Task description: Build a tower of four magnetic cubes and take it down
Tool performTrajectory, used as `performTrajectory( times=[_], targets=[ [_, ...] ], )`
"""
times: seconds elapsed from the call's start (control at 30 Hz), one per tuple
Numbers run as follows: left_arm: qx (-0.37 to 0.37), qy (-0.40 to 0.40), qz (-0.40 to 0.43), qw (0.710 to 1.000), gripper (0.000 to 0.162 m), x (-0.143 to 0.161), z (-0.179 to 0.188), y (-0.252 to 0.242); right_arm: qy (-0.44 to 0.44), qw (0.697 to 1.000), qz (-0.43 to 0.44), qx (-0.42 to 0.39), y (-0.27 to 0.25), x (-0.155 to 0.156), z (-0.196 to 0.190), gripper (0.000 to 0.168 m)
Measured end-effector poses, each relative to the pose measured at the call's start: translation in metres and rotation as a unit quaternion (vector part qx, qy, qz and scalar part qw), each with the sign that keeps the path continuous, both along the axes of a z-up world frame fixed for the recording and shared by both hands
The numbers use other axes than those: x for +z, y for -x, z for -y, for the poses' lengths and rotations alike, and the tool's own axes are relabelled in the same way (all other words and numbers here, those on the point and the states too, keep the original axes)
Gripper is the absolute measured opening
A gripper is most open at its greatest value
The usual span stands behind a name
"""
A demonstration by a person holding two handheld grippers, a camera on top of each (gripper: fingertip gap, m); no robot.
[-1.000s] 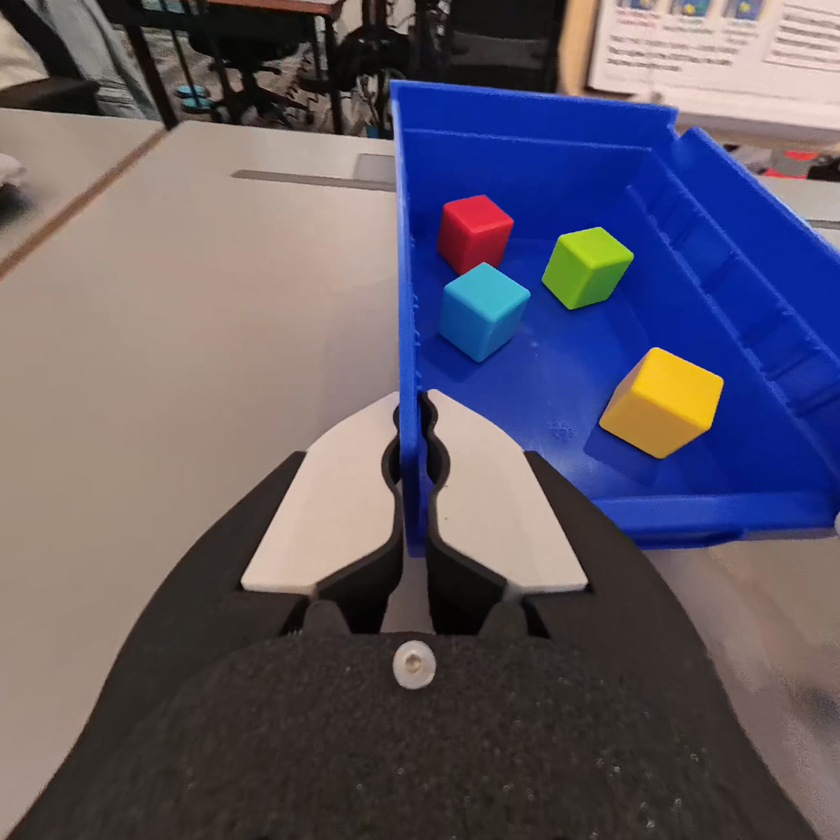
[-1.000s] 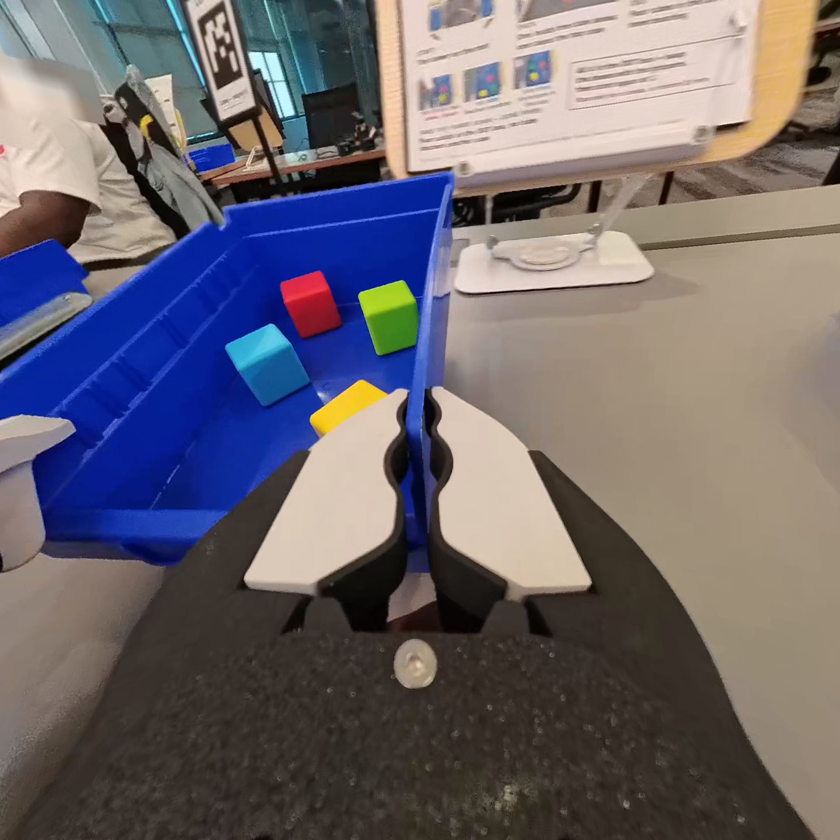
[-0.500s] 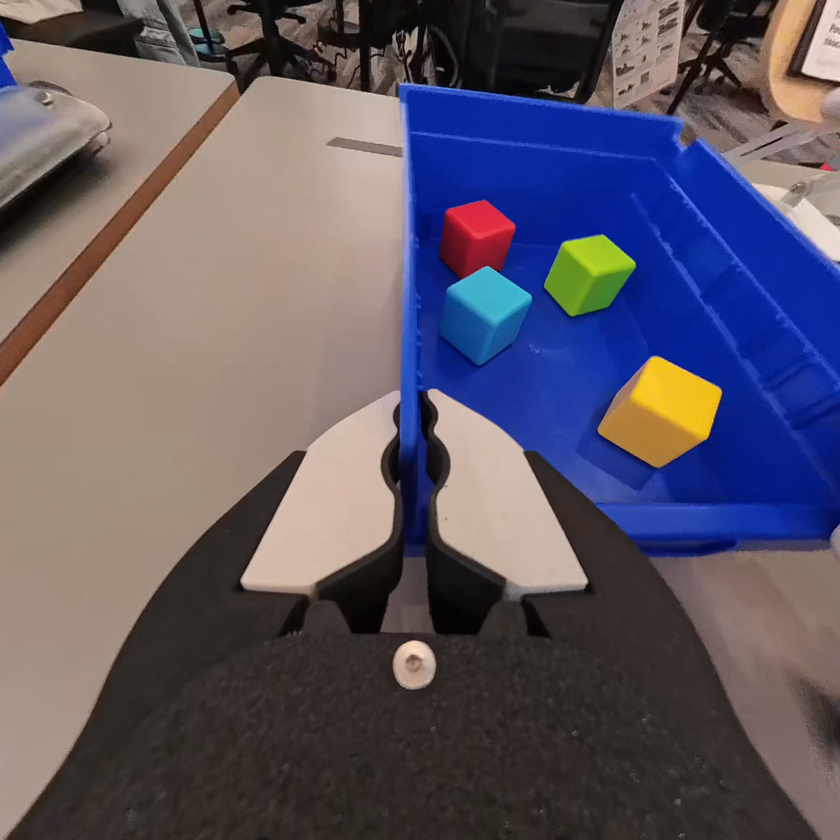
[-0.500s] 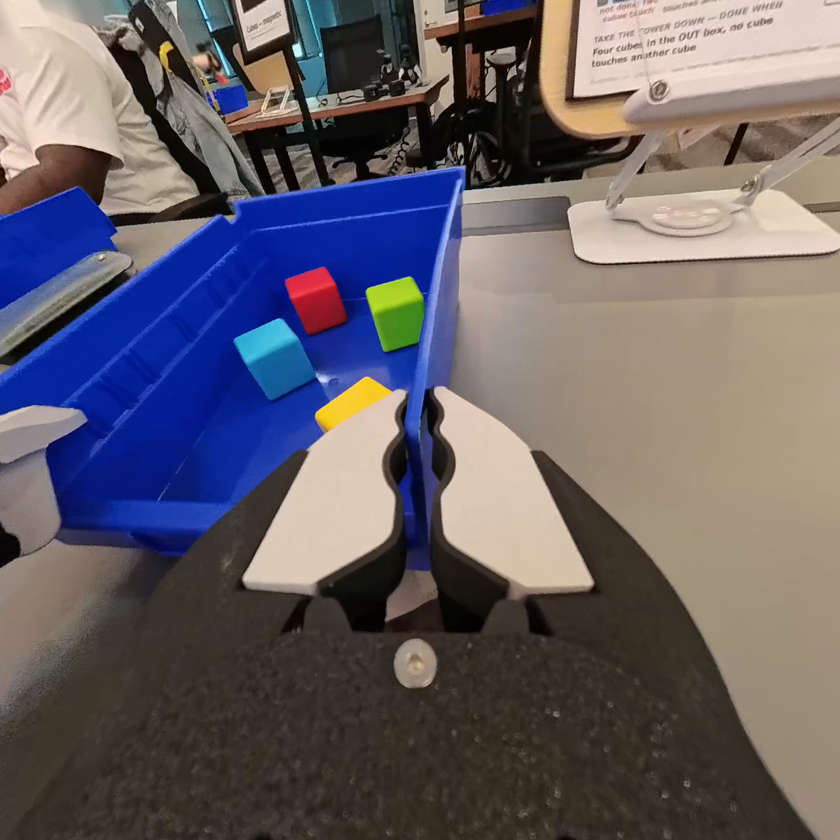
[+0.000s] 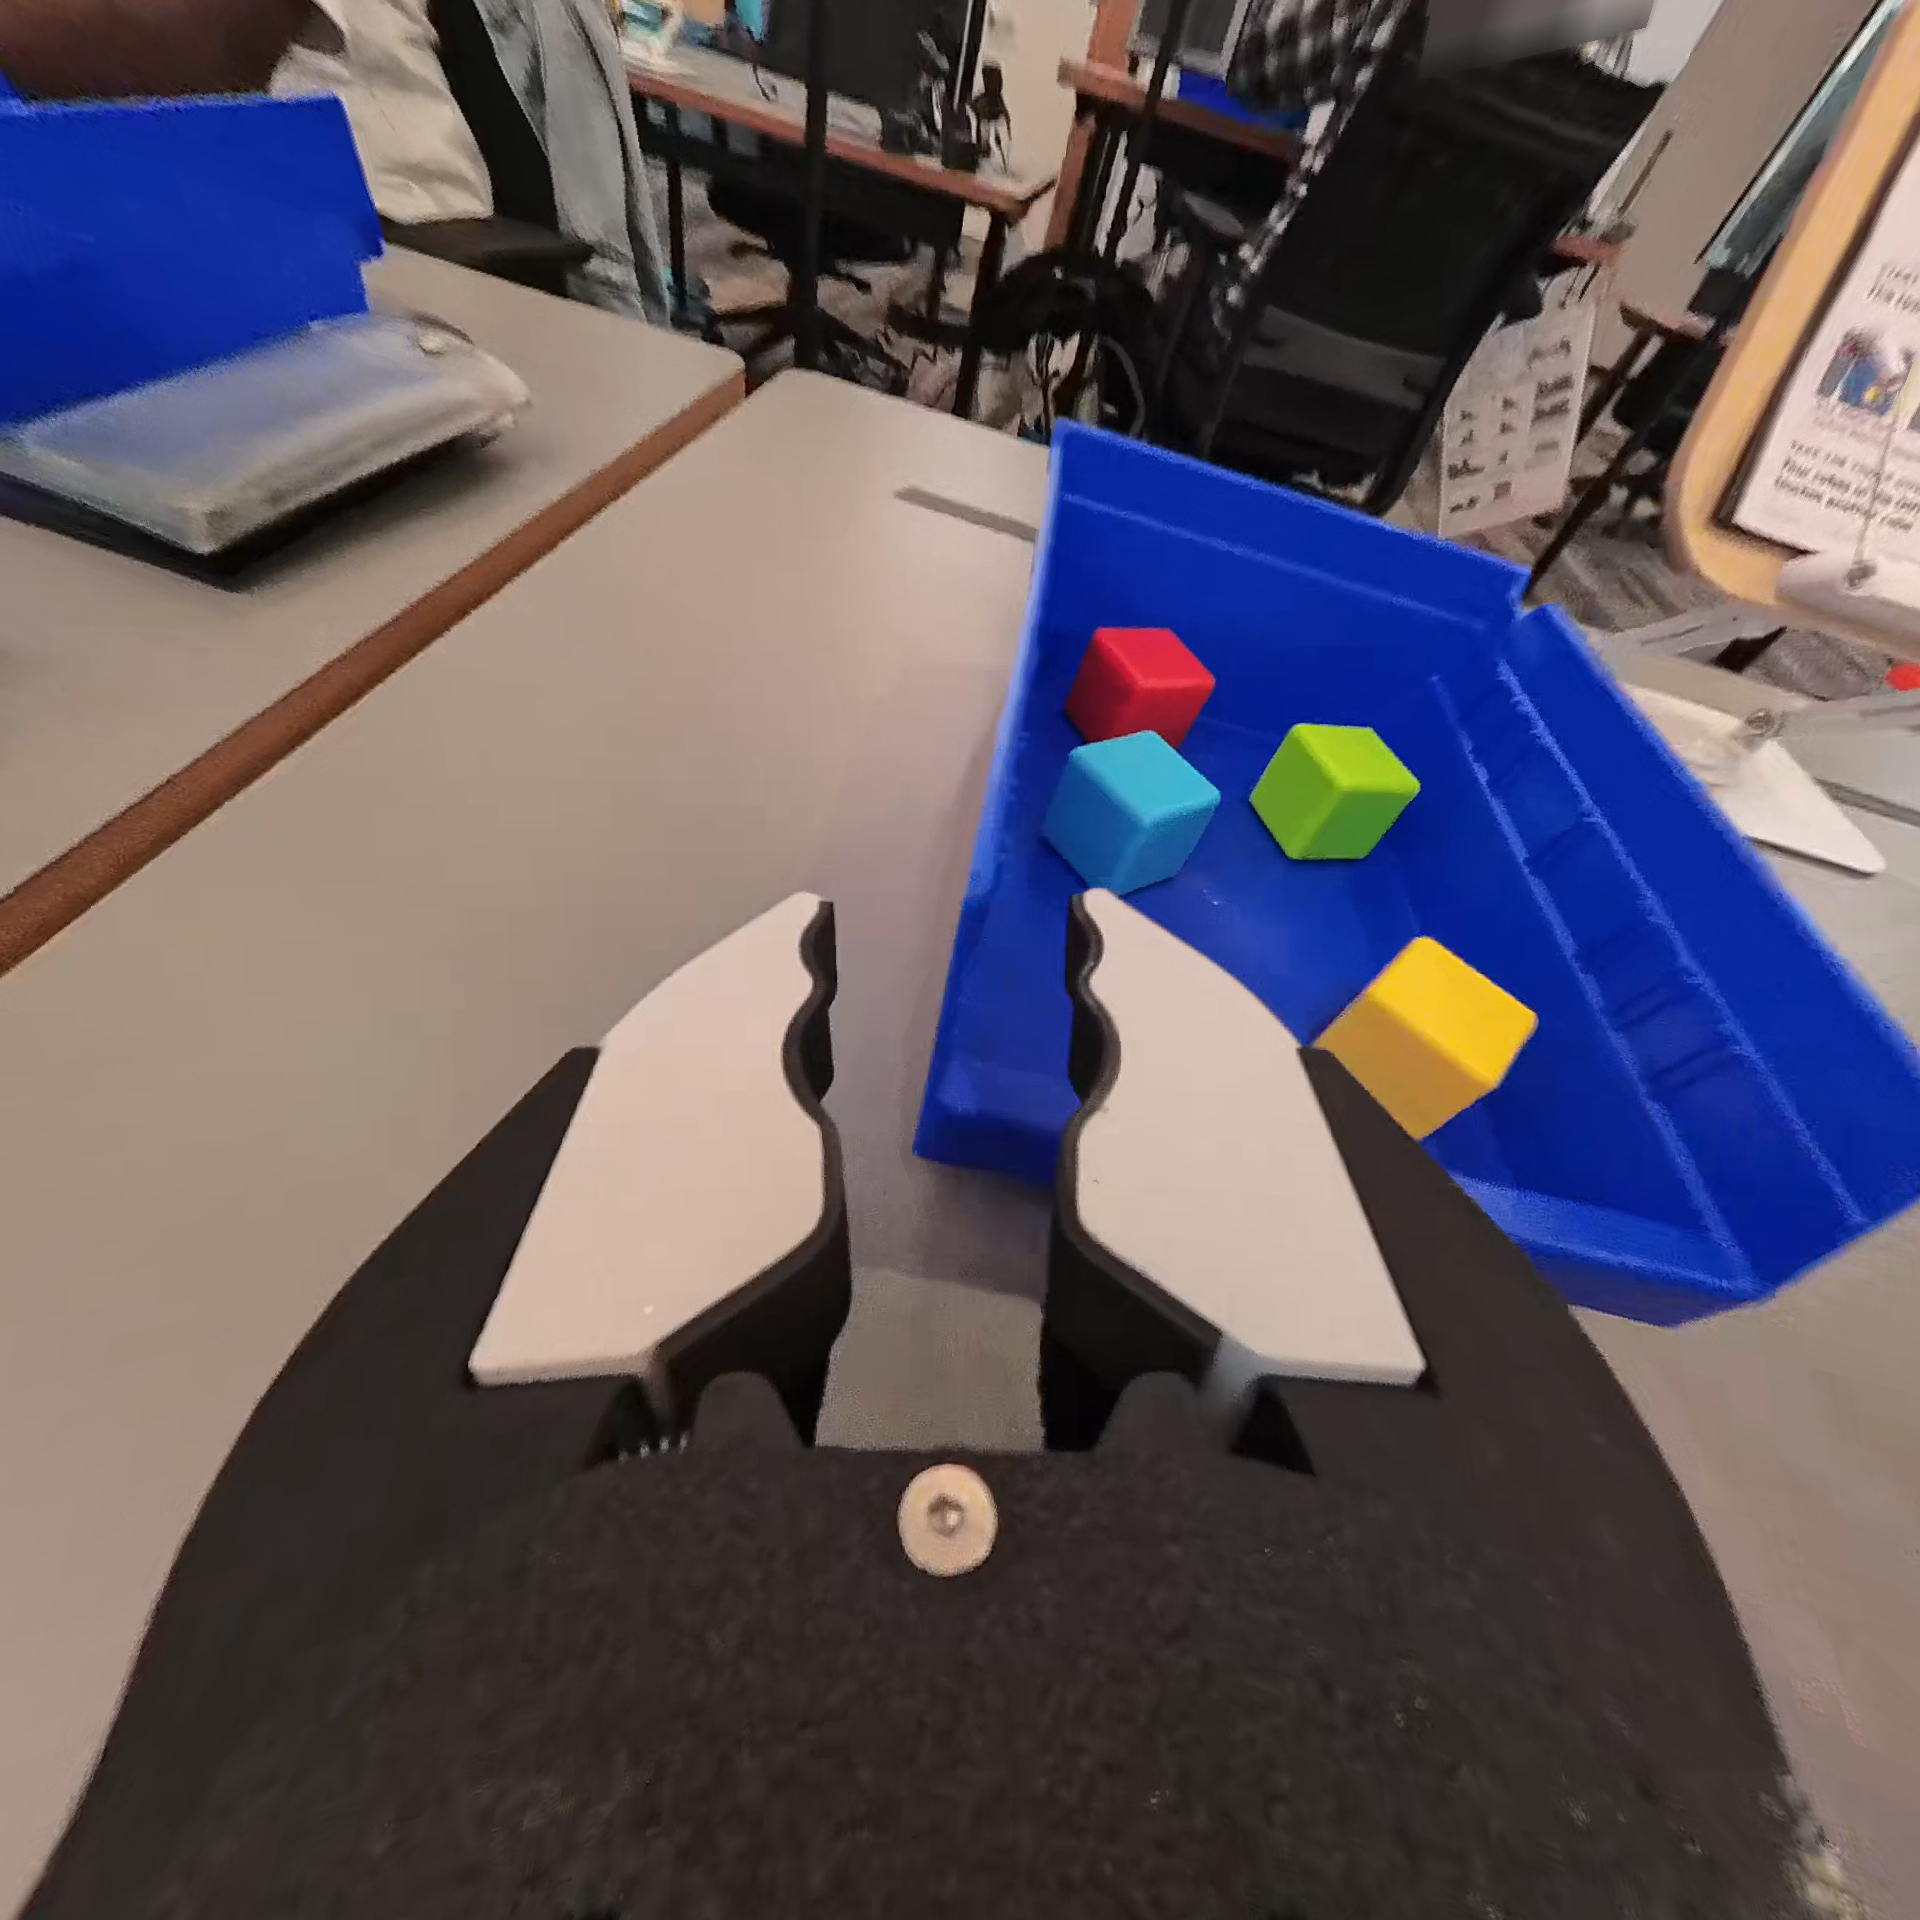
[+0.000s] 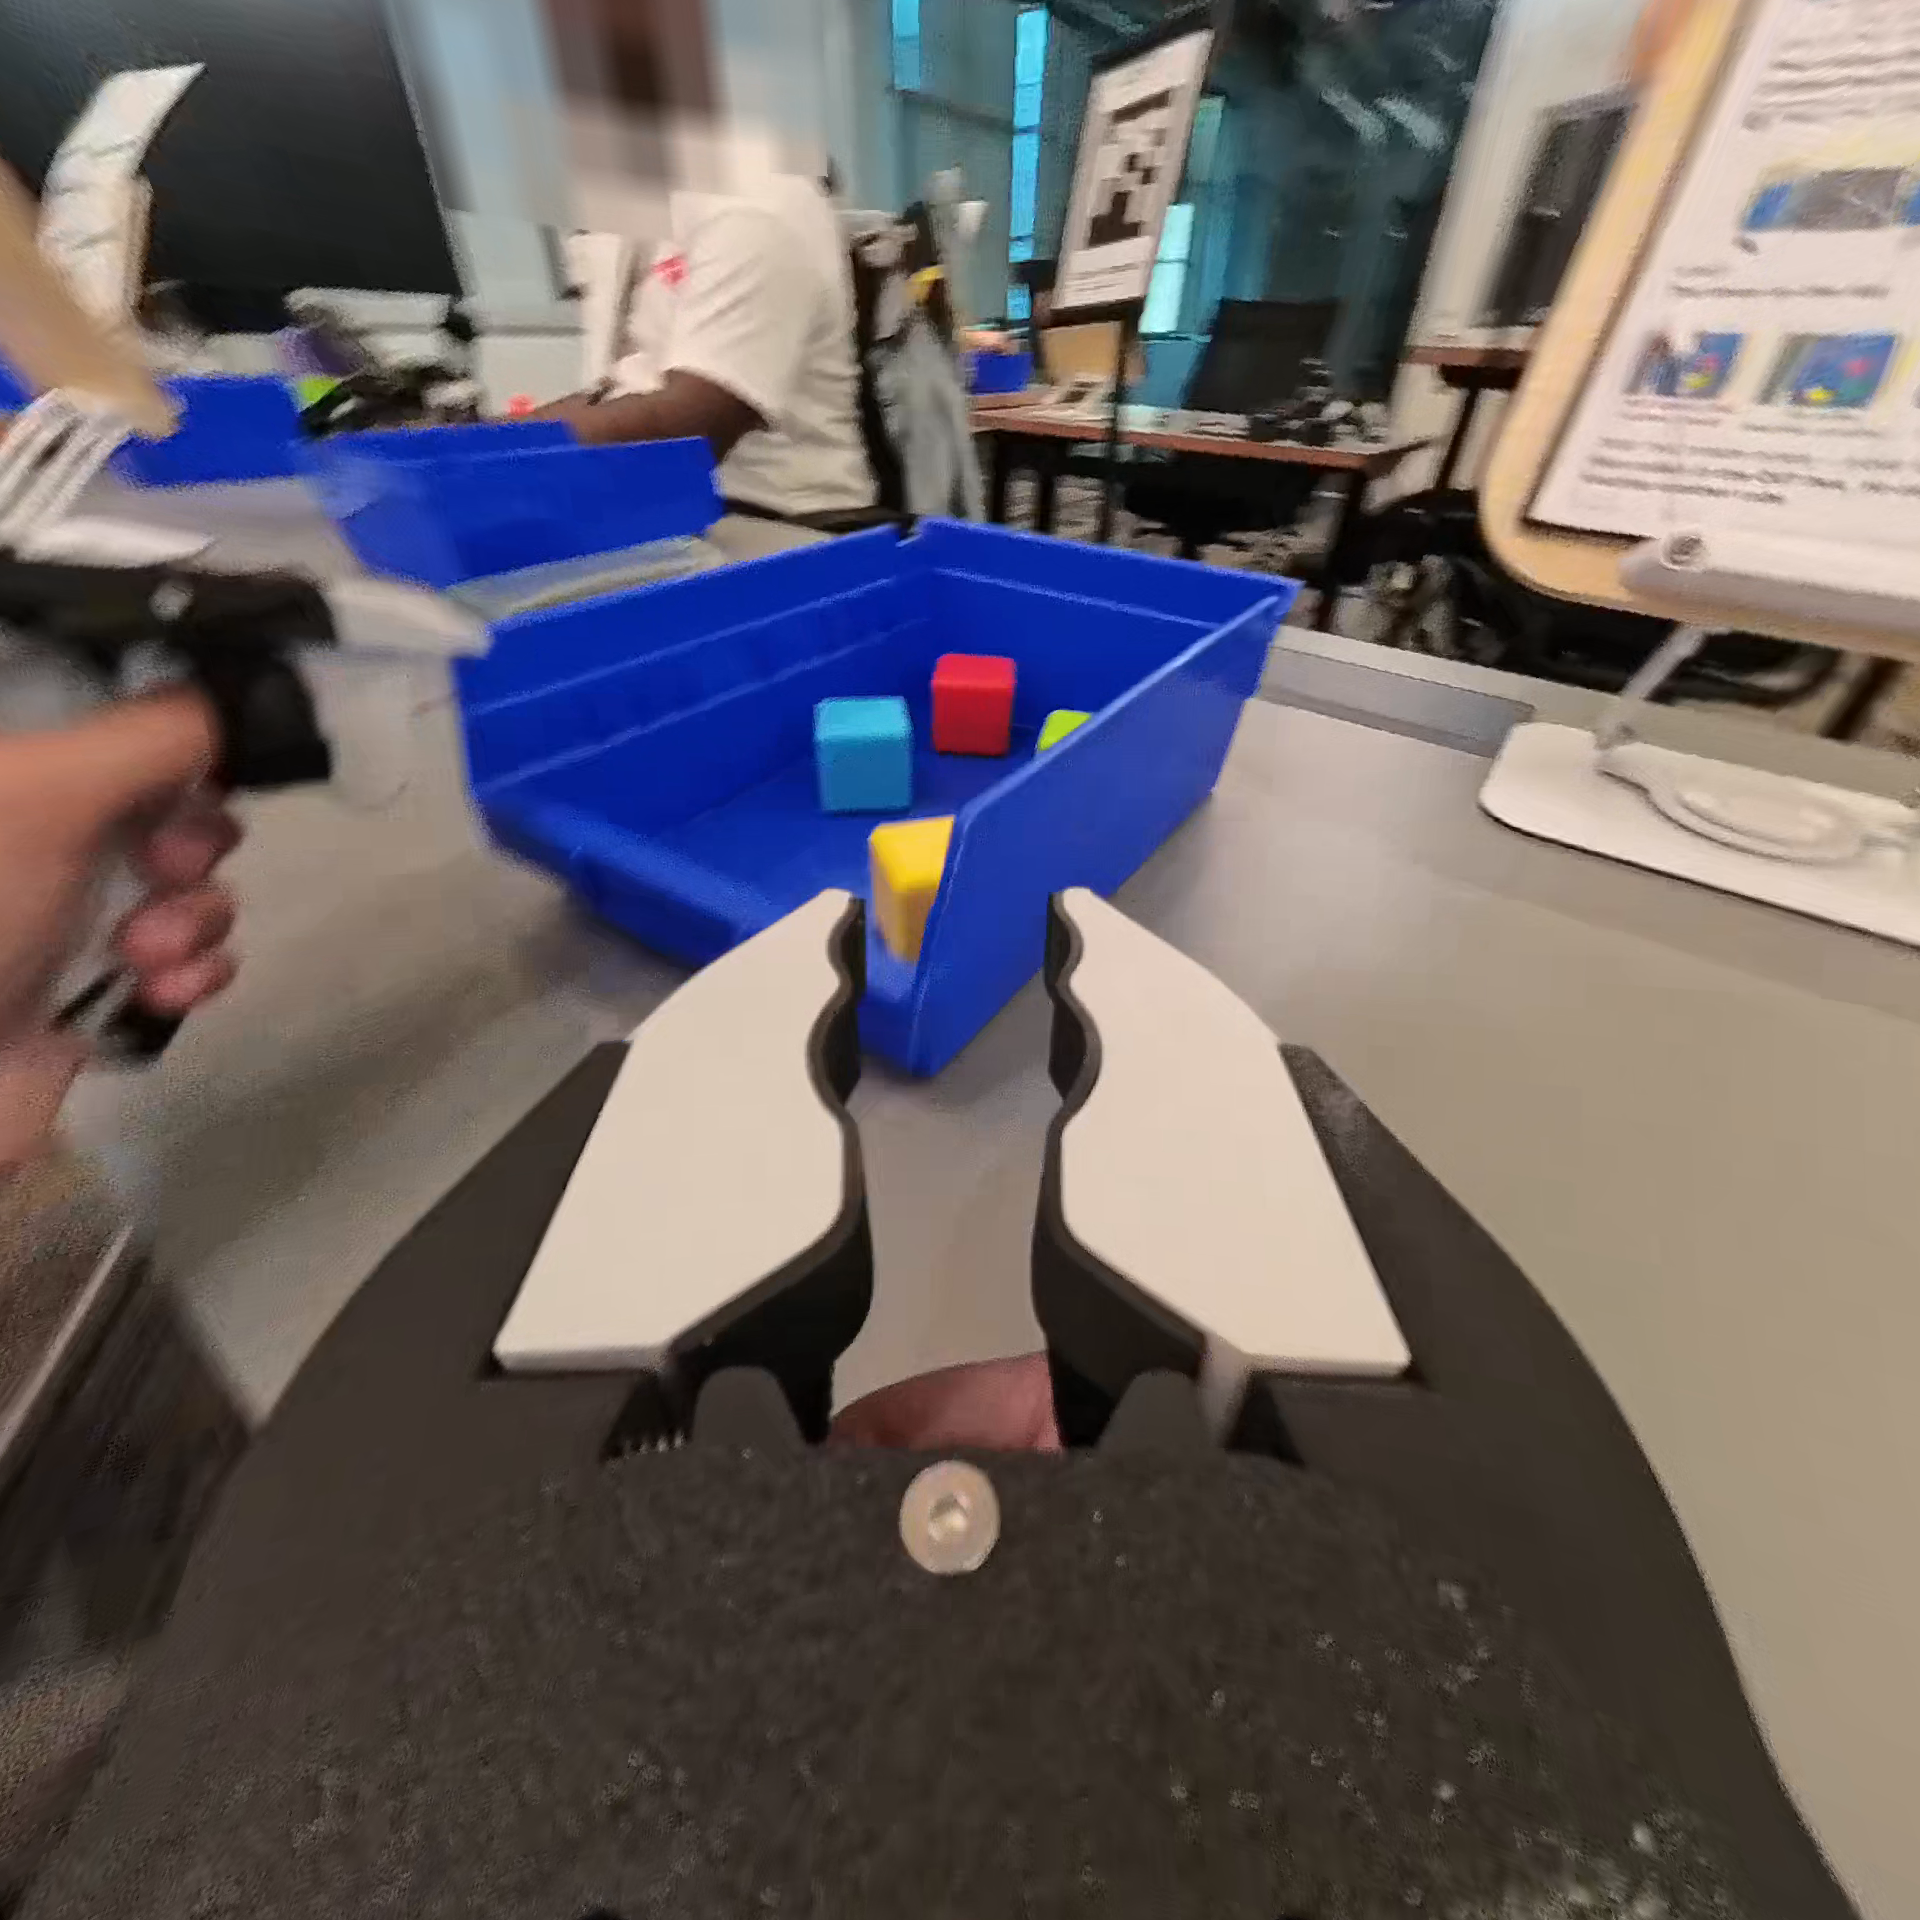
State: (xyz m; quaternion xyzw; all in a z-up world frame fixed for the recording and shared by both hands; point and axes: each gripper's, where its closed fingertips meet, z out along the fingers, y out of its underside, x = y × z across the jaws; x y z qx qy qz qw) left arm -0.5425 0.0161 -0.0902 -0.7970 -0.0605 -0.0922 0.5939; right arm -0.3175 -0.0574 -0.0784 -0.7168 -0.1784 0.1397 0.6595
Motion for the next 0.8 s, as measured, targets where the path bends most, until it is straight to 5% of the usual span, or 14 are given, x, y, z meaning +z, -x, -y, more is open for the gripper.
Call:
performTrajectory(
  times=[0.17,0.43,0.57,0.8],
  targets=[
    [-0.094,-0.032,0.029,0.995,0.045,0.016,0.036,-0.069,0.062,0.992,0.062,0.093,-0.051,-0.021,0.054,0.035],
    [-0.289,-0.033,0.039,0.956,0.045,0.002,0.108,-0.226,0.125,0.991,0.044,0.016,-0.196,-0.045,0.084,0.039],
    [-0.311,-0.05,-0.019,0.949,0.043,-0.006,0.122,-0.26,0.127,0.991,0.036,-0.018,-0.234,-0.056,0.094,0.011],
    [-0.339,-0.032,-0.041,0.939,0.043,-0.02,0.126,-0.28,0.116,0.993,-0.014,0.008,-0.242,-0.043,0.102,0.023]
  ],
)
